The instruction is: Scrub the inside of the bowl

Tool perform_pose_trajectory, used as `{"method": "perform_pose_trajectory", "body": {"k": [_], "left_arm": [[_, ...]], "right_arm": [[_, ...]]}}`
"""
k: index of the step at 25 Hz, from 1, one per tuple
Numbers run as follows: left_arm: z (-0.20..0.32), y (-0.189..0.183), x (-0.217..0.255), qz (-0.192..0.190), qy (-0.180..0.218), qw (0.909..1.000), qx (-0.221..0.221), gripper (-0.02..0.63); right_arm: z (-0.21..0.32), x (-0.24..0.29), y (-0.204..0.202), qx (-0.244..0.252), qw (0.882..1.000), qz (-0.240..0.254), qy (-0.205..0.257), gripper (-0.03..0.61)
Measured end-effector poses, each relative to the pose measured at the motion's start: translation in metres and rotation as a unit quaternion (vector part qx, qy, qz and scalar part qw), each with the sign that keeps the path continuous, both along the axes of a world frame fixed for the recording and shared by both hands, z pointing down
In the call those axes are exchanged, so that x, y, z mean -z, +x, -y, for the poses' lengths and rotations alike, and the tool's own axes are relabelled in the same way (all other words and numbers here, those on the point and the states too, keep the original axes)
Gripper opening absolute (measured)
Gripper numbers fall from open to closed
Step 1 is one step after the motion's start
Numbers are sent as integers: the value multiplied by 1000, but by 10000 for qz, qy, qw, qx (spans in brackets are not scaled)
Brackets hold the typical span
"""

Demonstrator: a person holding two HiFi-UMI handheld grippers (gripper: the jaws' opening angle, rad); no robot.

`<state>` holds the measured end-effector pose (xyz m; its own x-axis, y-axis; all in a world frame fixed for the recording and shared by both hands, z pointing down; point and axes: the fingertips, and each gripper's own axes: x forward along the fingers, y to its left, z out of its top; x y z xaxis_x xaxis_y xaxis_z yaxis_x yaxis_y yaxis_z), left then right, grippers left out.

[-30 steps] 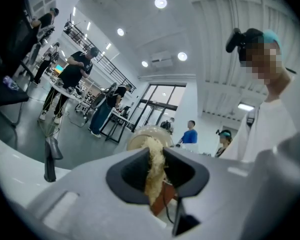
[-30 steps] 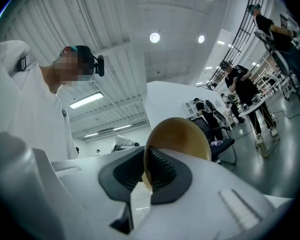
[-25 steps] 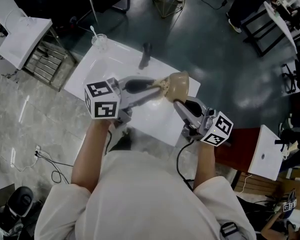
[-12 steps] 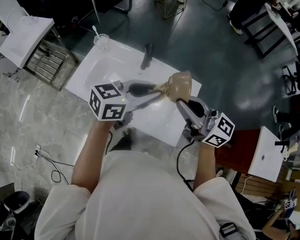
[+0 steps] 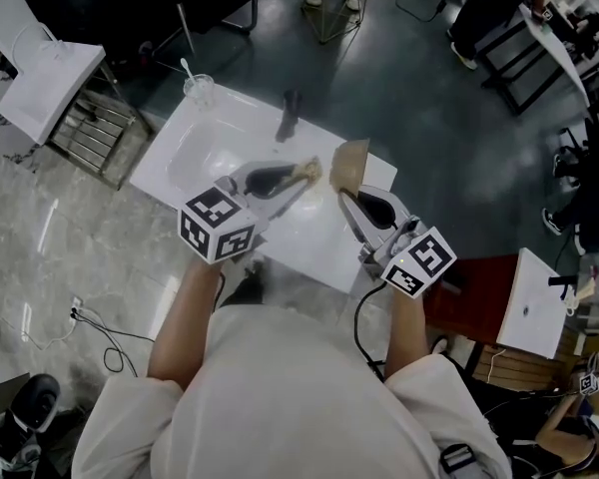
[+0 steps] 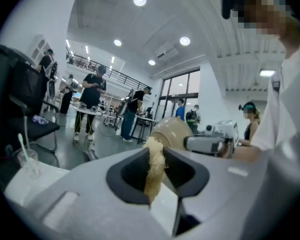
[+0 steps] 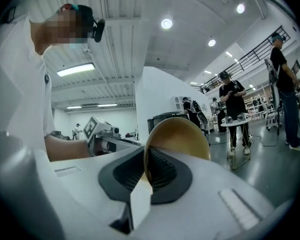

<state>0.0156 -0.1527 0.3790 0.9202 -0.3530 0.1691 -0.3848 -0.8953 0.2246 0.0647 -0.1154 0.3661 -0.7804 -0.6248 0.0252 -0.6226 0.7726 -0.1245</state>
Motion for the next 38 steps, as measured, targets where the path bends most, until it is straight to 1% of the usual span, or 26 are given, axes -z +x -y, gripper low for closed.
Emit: {"method": "perform_pose_trajectory", "body": {"k": [3,6,9,12,16,19,25,30,35,38], "left_arm": [[2,-7,-3,265,365,9982,405,83],[2,-16,-2,424,579,9949,714,84],[-1,-24,3,515,752,9914,940,84],[-3,-32,13,522,942,9872,1179,84],[-11,-41,30,538,1186,9805,1469,84],[-19,-45,52,409,1291,9770,1645,84],[-44,-55,89,313,1580,9683,1907,84],[-64,-58,109,391,1839,9606,2046,84],[-79,-52,115,470,1864,9594,2062,84],[-92,-50,112,506,1864,9592,2066,84]], "right_arm": [[-1,-2,0,-147,9993,-332,51,15],[-1,-1,7,-487,9968,-625,92,15],[-1,2,15,-846,9914,-985,126,15],[-5,9,22,-1086,9868,-1192,114,15],[-15,29,26,-1260,9835,-1291,161,15],[-23,49,29,-1360,9816,-1324,224,15],[-50,77,27,-1450,9788,-1301,627,15],[-70,93,27,-1433,9785,-1282,741,15],[-85,102,31,-1450,9778,-1285,793,15],[-96,95,35,-1521,9777,-1298,644,15]]}}
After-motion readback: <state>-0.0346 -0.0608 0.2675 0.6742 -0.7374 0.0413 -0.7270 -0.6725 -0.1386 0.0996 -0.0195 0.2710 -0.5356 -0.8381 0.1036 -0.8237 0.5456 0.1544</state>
